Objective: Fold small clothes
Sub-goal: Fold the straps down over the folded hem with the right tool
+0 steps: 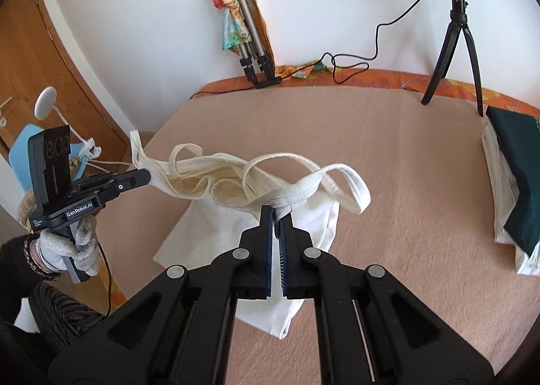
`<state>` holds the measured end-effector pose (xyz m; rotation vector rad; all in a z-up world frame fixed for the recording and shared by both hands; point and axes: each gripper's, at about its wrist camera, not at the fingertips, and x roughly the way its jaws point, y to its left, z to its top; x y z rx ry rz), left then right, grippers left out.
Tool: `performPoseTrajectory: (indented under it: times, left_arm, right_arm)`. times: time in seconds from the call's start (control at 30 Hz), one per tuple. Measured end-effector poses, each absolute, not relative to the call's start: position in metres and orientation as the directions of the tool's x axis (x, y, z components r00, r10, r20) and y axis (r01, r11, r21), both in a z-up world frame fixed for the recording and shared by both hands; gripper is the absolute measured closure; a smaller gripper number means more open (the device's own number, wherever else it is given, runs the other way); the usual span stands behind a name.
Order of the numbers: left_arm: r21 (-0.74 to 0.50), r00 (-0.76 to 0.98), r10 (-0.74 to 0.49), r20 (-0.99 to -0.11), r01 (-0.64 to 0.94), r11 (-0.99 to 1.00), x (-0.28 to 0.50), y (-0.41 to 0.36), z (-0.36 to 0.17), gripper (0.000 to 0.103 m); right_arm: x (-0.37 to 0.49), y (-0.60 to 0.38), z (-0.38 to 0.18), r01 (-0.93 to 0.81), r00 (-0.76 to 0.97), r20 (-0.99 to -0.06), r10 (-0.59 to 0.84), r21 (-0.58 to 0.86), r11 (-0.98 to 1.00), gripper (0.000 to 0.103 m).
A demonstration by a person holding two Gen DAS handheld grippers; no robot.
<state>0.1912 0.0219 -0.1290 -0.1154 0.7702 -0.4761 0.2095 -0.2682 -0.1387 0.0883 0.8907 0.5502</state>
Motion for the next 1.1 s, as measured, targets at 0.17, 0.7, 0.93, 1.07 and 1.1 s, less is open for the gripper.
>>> performPoseTrajectory:
  times: [0.17,0.7,0.93,1.07,1.1]
  left_arm:
    - [-0.253,0.542,-0.422,-0.726,0.360,0.898,0.162,0.020,-0.161,0.101]
    - [-0.170,0.510,-0.400,-0.762,0.438,0.883,0.083,0.045,-0.135,0.101]
    - [-0.185,0.580,-0.427,-0.694,0.429,0.884,0.131,0.026,-0.105,0.100]
    - [-0.183,0.553,-0.404,-0.729,0.411,0.893,0.179,-0.003,-0.125,0.100]
    - [-0.199,0.520,-0.407,-0.751,0.409,0.890,0.190,-0.009,-0.134,0.100]
  right_arm:
    - [0.171,-0.258,-0.175,-0.430,0.466,-0.776,0.424,0.220,0.875,0.098]
    - [0.099,-0.292,-0.158,-0.433,0.479,-0.784,0.395,0.180,0.883,0.098]
    - [0.155,-0.253,-0.131,-0.438,0.536,-0.719,0.442,0.210,0.874,0.098]
    - [0.206,-0.229,-0.149,-0.396,0.516,-0.726,0.455,0.269,0.878,0.098]
    - [0.217,-0.224,-0.157,-0.386,0.491,-0.736,0.466,0.296,0.874,0.098]
